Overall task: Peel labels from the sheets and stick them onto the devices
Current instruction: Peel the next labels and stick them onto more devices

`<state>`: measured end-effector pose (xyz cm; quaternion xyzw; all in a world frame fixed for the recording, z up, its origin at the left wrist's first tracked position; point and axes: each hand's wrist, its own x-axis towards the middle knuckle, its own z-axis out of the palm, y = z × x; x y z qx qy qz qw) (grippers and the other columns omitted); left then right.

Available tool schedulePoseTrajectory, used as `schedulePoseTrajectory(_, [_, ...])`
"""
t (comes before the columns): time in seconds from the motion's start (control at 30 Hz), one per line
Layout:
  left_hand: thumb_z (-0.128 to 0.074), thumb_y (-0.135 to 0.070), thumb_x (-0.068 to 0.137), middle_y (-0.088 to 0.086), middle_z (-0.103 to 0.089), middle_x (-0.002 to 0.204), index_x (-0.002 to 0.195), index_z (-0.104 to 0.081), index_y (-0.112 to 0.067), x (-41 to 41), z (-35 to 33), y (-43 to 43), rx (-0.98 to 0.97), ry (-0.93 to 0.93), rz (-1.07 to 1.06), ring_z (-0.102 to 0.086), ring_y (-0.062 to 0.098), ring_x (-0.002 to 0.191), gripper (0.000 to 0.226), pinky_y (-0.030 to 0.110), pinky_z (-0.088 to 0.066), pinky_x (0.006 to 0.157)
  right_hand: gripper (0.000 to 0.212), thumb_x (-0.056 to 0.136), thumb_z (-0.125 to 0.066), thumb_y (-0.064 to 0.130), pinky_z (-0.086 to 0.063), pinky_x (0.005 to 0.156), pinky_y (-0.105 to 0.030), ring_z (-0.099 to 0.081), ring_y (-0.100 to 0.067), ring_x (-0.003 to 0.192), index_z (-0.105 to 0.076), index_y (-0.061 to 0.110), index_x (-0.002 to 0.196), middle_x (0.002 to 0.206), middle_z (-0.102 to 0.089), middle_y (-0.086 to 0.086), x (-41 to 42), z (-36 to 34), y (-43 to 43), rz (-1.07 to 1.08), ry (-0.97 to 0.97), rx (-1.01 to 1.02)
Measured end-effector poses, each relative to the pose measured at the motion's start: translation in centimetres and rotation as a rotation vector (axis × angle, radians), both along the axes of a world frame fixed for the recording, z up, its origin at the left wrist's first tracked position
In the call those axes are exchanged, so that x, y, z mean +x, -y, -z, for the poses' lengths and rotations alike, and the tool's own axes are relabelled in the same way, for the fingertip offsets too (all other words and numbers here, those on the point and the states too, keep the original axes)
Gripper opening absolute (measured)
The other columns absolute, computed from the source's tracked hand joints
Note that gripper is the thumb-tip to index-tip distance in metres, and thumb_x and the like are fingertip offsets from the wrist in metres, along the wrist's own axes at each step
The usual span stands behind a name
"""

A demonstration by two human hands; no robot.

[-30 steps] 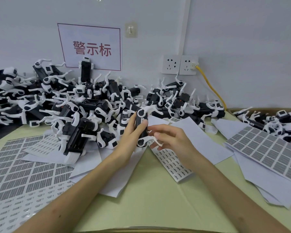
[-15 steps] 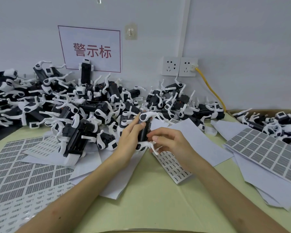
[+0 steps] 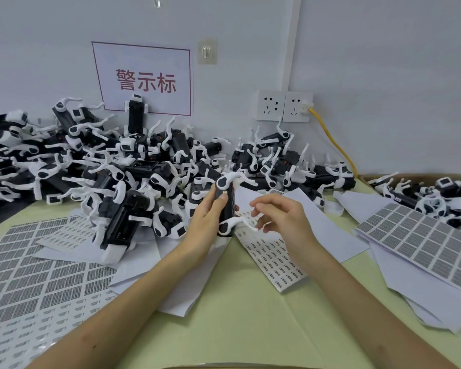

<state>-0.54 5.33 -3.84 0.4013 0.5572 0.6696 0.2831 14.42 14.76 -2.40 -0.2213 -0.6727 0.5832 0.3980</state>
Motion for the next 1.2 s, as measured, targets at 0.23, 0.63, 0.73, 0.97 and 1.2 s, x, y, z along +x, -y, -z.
schedulePoseTrajectory(0.23, [-0.050,-0.024,0.103,-0.004,-0.070,0.133,0.149,-0.052,-0.043,-0.1,-0.1,-0.1,-0.050,0.101,0.004,-0.066,0.016,0.120,0.050,0.048,-0.045,0.116,0.019,0.096,-0.058,0.004,-0.044,0.059,-0.027,-0.058,-0.015,0.060,-0.075,0.010,0.090,0.076,-0.067,-0.002,0.7,-0.5,-1.5,0.221,-0.172,-0.132])
schedulePoseTrajectory(0.63, [-0.054,-0.030,0.103,0.012,-0.069,0.090,0.102,-0.070,-0.010,-0.1,-1.2,0.1,-0.232,0.221,0.177,-0.067,0.023,0.067,0.026,0.028,-0.054,0.058,0.049,0.094,-0.043,0.038,-0.048,0.091,-0.041,-0.061,-0.024,0.110,-0.069,0.018,0.131,0.133,-0.067,-0.009,1.0,-0.4,-1.5,-0.295,-0.017,-0.114])
schedulePoseTrajectory(0.73, [-0.049,-0.041,0.103,0.016,-0.072,0.083,0.098,-0.069,-0.008,-0.6,-1.0,0.9,-0.161,0.418,0.189,-0.069,0.035,0.059,0.040,0.036,-0.059,0.053,0.053,0.092,-0.046,0.033,-0.053,0.083,-0.037,-0.059,-0.028,0.103,-0.064,0.006,0.134,0.126,-0.066,-0.020,1.5,-0.9,-2.0,-0.327,0.034,-0.090])
schedulePoseTrajectory(0.97, [-0.046,-0.051,0.104,0.020,-0.073,0.084,0.106,-0.067,-0.003,-1.2,-1.1,1.1,-0.225,0.521,0.159,-0.069,0.039,0.058,0.052,0.037,-0.058,0.053,0.057,0.093,-0.046,0.022,-0.055,0.087,-0.047,-0.055,-0.032,0.110,-0.050,0.001,0.145,0.130,-0.057,-0.020,2.7,-1.3,-3.1,-0.598,0.054,-0.176])
schedulePoseTrajectory(1.2, [-0.037,-0.052,0.106,0.021,-0.074,0.087,0.107,-0.066,0.000,-0.8,-1.1,0.9,-0.159,0.580,0.184,-0.070,0.039,0.059,0.059,0.037,-0.057,0.050,0.020,0.096,-0.070,0.023,-0.062,0.075,-0.049,-0.072,-0.032,0.098,-0.075,0.017,0.115,0.107,-0.072,-0.011,1.8,0.0,-3.5,-0.259,0.108,0.018])
